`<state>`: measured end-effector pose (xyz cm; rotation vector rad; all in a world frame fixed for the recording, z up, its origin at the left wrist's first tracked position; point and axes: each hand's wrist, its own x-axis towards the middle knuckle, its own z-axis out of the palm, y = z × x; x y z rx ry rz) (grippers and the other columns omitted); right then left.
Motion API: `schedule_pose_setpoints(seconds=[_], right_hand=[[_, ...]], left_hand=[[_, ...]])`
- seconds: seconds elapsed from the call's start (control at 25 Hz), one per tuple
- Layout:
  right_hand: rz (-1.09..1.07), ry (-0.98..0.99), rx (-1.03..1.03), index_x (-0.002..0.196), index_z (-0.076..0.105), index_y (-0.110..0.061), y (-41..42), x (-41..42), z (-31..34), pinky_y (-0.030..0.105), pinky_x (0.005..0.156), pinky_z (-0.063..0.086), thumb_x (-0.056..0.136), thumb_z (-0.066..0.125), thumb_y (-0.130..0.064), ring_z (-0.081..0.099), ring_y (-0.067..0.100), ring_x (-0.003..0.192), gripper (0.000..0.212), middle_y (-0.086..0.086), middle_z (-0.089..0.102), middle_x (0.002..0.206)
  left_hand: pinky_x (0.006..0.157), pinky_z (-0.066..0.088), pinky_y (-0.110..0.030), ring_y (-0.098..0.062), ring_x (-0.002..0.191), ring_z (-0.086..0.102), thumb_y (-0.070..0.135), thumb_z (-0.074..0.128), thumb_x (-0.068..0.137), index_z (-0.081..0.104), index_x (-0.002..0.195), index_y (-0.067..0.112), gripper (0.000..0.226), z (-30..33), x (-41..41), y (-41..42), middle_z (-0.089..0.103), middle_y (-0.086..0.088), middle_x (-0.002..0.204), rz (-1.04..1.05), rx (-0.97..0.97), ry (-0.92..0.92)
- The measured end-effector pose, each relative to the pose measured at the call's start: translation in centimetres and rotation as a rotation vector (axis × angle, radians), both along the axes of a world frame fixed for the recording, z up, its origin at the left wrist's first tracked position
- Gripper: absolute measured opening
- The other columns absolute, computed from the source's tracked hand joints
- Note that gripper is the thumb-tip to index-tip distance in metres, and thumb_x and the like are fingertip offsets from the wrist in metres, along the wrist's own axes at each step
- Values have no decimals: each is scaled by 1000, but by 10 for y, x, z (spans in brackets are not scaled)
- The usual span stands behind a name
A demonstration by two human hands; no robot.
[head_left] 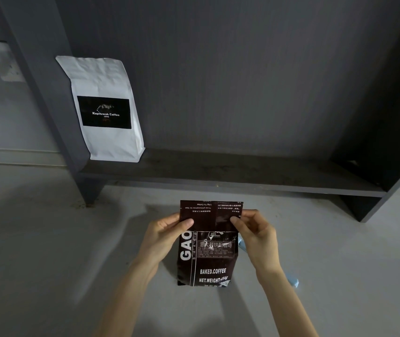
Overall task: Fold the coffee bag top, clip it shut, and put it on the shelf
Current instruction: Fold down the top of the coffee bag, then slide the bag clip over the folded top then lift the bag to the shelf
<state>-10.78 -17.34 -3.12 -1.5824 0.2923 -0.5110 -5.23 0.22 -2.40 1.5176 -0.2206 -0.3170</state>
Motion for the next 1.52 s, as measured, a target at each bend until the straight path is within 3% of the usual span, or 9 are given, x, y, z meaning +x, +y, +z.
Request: schedule_pose_setpoints(seconds=[0.2,0.36,0.56,0.68,0.8,0.88,1.04,1.24,1.52], right_hand=[[44,7,84,82,64,-15,-3,-3,5,9,59,51,76,63,-1,66,0,65,15,-11,71,68],[52,40,58,88,65,-10,-6,-7,3,7,59,49,76,66,-7,65,-2,67,13,-1,71,80],[66,75,59,86,66,-16,-12,-12,-1,6,60,48,78,64,-9,65,-3,71,11,-10,72,75],[-35,183,-115,82,65,-26,-27,-16,-10,11,72,48,80,63,-15,65,6,83,12,-6,71,85],[-124,338,-298,87,65,-23,-44,-24,-27,5,68,42,80,62,-12,62,12,87,14,-3,68,89],[-119,415,-358,92,64,-19,-50,-28,-40,16,71,42,79,62,-9,61,17,91,17,5,67,96],[-91,496,-487,99,64,-16,-51,-27,-57,26,77,41,77,60,-5,59,25,92,25,13,62,102],[-38,594,-605,106,61,-17,-47,-26,-67,39,89,45,74,59,-4,55,34,102,35,14,60,107],[-76,601,-615,102,64,-15,-43,-28,-66,41,88,45,76,54,0,55,34,100,31,14,65,104]], left_hand=[[71,47,-8,2,91,65,17,63,77,67,98,25,23,1,0,3,73,21,86,-35,18,9],[82,43,-15,5,96,62,21,60,79,65,94,35,21,1,-1,8,71,26,90,-84,46,-9],[96,36,-20,6,100,54,22,58,81,57,106,34,27,-2,0,10,62,20,104,-14,66,-22],[83,40,-11,12,93,53,20,57,82,55,108,32,28,-2,-1,7,59,21,100,9,58,-37],[81,40,-14,16,88,56,20,57,82,57,99,37,24,-4,0,5,59,23,98,4,57,-30],[88,39,-18,14,92,57,20,57,82,57,92,41,23,-5,1,5,61,20,101,17,60,-24],[102,35,-29,-5,110,54,25,58,82,58,108,30,27,-9,4,5,62,7,116,37,96,-18],[103,36,-31,-8,111,55,23,58,82,59,105,30,25,-9,2,4,63,5,116,46,97,-21],[100,37,-28,-6,108,55,24,58,82,57,111,26,29,-9,1,3,62,5,115,57,93,-11]])
